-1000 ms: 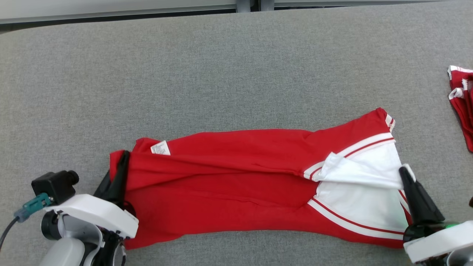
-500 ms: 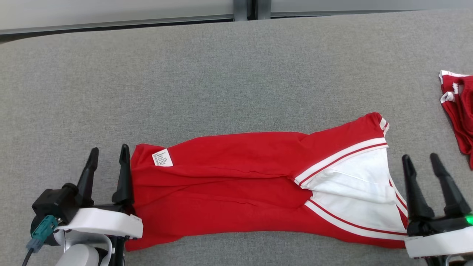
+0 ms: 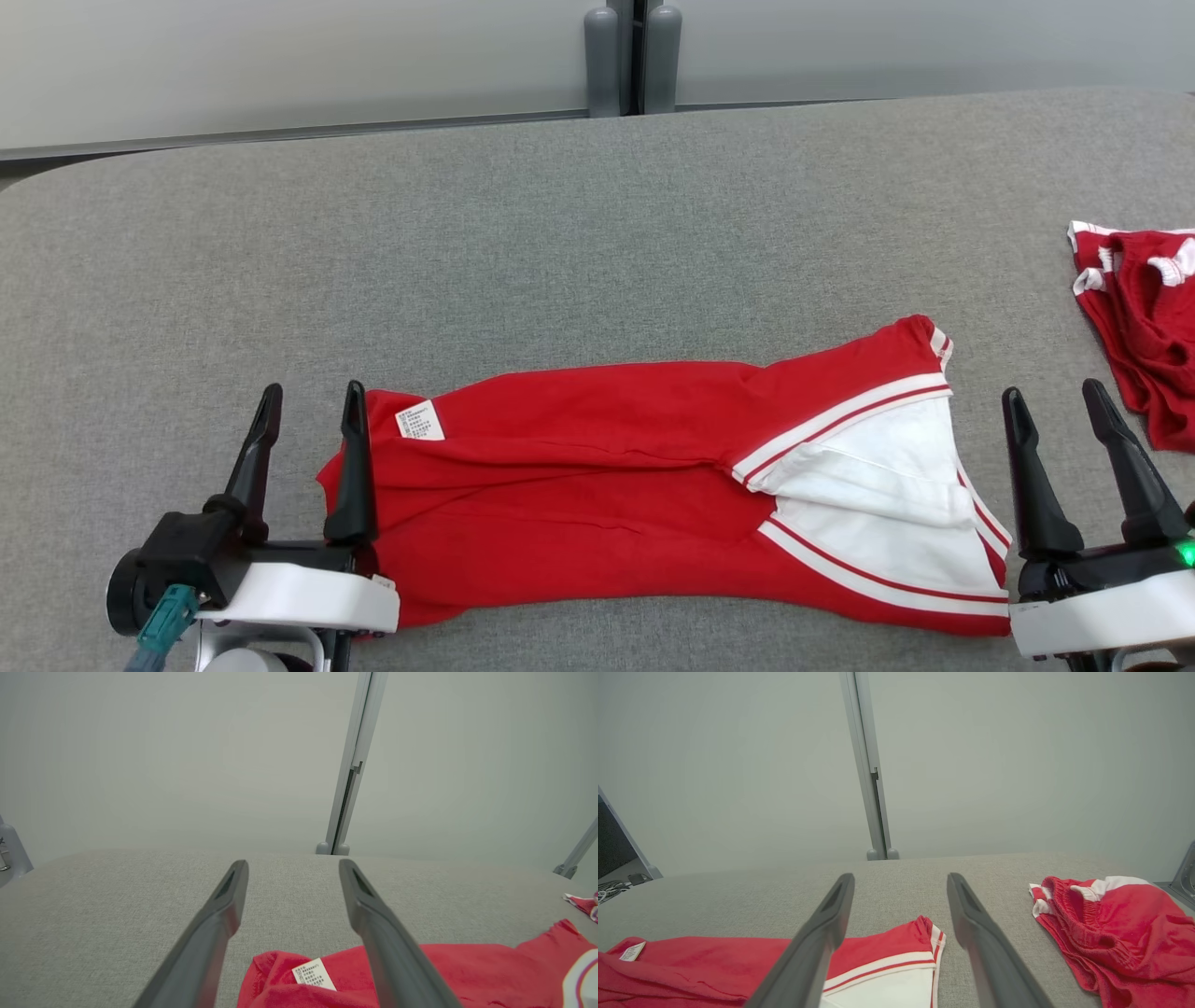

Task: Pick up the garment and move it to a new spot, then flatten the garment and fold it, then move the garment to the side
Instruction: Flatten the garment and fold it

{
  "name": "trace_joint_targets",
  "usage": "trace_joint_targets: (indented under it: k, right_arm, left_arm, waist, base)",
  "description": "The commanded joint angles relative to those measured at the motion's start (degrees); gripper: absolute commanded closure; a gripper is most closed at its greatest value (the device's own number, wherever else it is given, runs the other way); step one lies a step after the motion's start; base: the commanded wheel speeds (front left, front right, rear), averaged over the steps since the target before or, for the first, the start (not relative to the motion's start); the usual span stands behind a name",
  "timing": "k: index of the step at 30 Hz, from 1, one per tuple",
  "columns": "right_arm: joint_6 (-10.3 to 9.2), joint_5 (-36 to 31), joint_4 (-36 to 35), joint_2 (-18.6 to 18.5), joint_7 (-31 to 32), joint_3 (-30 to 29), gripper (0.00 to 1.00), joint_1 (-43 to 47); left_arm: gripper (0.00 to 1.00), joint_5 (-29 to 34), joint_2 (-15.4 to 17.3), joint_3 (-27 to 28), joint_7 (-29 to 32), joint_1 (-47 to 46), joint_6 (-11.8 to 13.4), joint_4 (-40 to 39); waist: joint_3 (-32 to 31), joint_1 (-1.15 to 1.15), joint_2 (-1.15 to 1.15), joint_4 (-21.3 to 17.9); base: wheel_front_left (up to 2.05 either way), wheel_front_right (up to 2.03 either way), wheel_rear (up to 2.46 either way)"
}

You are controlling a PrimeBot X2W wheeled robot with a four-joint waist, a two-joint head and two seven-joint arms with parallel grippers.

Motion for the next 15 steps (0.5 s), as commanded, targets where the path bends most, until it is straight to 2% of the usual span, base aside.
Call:
trace_joint_targets:
  k: [1,15]
  right_arm:
    - [0.00,-0.40,-0.19,0.12,0.37,0.09,0.00,0.47]
    - [0.00,0.27,0.21,0.95,1.27,-0.40,0.00,1.02]
  left_arm:
    - [0.00,0.28,0.10,0.09,-0.21,0.71,-0.18,0.90]
    - [0.00,0.46,0.41,-0.06,-0.22,-0.31,-0.60,3.42]
  waist:
    - [-0.26,0.00,0.00,0.13]
    - [-0.17,0.00,0.00,0.49]
  base:
    - [0.00,0.00,0.00]
    - [0.00,0.00,0.00]
